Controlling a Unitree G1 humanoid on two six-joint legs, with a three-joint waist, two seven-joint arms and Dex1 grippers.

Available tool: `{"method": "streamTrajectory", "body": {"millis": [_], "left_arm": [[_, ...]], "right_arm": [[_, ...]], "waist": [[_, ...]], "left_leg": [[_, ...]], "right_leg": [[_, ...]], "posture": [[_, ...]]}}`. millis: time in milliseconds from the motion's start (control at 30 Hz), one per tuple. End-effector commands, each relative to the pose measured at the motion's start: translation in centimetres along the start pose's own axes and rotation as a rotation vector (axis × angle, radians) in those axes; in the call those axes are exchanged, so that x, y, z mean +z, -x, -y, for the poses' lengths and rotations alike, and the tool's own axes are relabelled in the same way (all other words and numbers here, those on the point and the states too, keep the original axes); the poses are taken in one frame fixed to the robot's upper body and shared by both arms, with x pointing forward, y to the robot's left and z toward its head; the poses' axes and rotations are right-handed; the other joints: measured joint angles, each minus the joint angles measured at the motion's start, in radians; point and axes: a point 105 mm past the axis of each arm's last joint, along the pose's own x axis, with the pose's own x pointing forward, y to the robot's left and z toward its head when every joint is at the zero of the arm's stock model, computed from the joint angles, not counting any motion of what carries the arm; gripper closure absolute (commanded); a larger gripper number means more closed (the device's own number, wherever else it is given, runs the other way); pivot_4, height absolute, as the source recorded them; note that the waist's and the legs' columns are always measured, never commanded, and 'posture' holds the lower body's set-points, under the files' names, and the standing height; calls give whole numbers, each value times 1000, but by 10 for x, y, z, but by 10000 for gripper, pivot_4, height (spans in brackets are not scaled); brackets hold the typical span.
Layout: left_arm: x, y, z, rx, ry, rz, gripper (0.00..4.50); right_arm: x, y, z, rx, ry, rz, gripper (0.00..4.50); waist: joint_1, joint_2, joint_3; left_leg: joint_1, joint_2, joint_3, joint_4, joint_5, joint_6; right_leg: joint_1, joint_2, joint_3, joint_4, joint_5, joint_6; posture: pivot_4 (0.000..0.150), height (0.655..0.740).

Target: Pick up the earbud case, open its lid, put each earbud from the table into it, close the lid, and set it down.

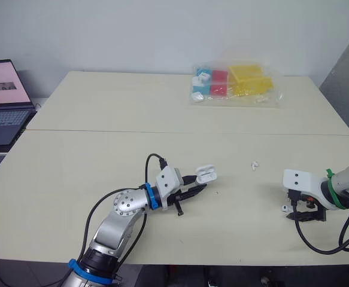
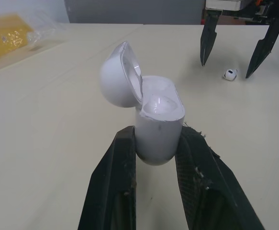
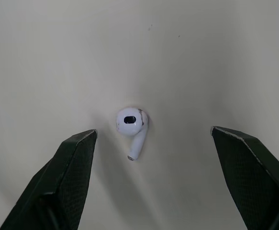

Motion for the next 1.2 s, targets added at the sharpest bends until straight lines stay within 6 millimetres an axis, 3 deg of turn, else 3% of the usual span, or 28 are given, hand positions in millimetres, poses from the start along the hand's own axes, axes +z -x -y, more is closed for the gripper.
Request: {"method": "streamTrajectory", "body": {"millis": [33,467,567,833,1033,1200], "left_arm": [[5,-2,3,-5,-25,31,37393],[-1,0,4,-10,-23,21,37393],[-1,0,3,-10,-23,21,37393],[-2,0,2,-8,-27,21,37393],[-3,1,1,-5,-29,21,37394],[1,2,-4,-2,-31,35,37393]], "right_arm": [[6,2,3,-19,14,13,5301],[11,-5,2,-1,29,8,5301],[10,-6,2,1,32,2,11403],[12,-5,-1,25,38,9,40174],[17,0,1,23,53,34,41163],[35,22,1,28,162,110,41163]], "waist": [[0,0,0],[0,0,0],[0,0,0],[0,0,0],[0,0,0],[0,0,0]], "left_leg": [[0,0,0,0,0,0],[0,0,0,0,0,0],[0,0,0,0,0,0],[1,0,0,1,0,0],[1,0,0,1,0,0],[0,0,0,1,0,0]], "right_leg": [[0,0,0,0,0,0],[0,0,0,0,0,0],[0,0,0,0,0,0],[0,0,0,0,0,1],[0,0,0,0,0,0],[0,0,-1,1,0,0]], "posture": [[1500,7345],[1500,7345],[1500,7345],[1500,7345],[1500,7345],[1500,7345]]}}
